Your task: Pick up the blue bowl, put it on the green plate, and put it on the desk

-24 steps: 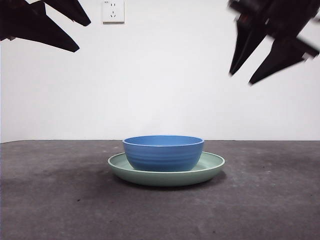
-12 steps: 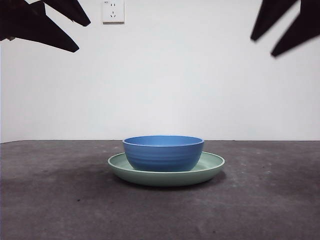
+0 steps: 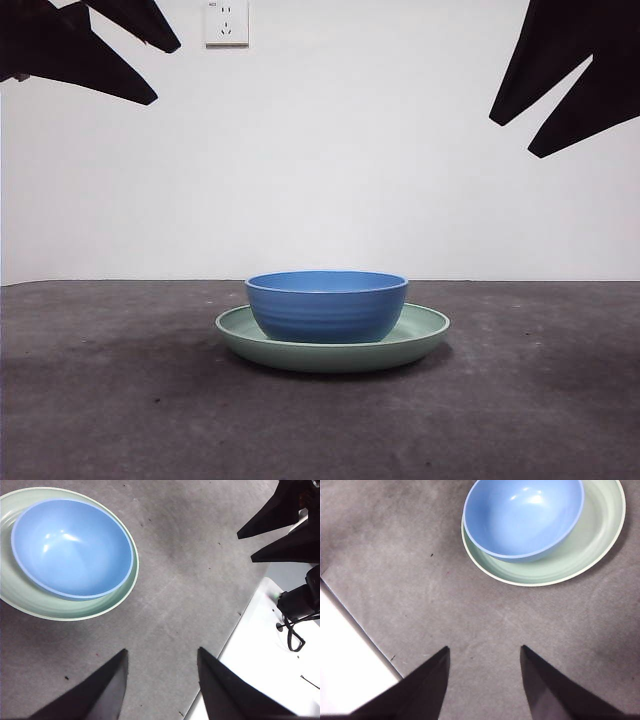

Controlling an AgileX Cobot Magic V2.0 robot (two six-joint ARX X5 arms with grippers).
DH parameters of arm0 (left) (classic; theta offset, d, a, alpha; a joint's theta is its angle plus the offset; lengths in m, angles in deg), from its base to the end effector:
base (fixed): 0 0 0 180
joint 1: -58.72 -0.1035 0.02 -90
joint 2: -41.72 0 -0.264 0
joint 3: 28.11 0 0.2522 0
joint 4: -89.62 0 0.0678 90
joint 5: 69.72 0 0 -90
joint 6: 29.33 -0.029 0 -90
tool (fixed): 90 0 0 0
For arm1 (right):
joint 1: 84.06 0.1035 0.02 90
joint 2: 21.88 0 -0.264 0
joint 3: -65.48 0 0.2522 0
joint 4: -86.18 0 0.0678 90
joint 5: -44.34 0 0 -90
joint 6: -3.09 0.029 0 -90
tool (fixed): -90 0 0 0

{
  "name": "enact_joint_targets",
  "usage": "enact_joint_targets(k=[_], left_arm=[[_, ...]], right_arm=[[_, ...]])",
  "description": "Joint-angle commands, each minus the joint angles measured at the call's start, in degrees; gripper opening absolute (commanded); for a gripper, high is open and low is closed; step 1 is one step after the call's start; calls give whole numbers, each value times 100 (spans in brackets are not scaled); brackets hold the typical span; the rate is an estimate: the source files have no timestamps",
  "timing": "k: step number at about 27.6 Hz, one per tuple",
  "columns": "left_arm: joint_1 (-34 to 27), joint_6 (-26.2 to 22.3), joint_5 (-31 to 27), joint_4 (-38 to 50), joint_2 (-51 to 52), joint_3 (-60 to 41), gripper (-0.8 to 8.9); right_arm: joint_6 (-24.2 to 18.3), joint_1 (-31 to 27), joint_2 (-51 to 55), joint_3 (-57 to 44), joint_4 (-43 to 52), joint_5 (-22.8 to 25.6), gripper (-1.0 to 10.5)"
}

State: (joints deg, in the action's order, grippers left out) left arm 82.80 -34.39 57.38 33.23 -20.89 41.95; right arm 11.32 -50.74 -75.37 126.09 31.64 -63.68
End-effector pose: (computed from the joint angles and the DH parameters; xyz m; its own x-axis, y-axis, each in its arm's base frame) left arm 0.1831 -0.1010 0.3020 0.2322 -0.7645 -0.6014 0.7452 0.5372 -0.3951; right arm 0.1436 0.1051 0.2767 0.3677 0.6119 -0.7002 -0.6020 0.7306 0.3223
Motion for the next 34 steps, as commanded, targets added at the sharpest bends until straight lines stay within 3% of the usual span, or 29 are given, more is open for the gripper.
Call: enact_joint_targets(k=[1, 8, 9, 11, 12, 34], left_arm=[[31, -28, 28, 20, -20, 52, 218], [31, -28, 28, 24, -20, 52, 204], [31, -28, 28, 24, -20, 52, 169], [31, -28, 28, 28, -20, 55, 28], [31, -28, 26, 28, -20, 52, 11], [31, -28, 26, 44, -20, 55, 15]], right_arm=[[39, 42, -28, 59, 48, -15, 224], [35, 42, -28, 59, 48, -11, 222], [33, 42, -28, 59, 48, -13, 197], [33, 42, -28, 59, 48, -9, 40], [26, 42, -28, 59, 50, -4, 5], [28, 42, -28, 61, 199, 7, 12]])
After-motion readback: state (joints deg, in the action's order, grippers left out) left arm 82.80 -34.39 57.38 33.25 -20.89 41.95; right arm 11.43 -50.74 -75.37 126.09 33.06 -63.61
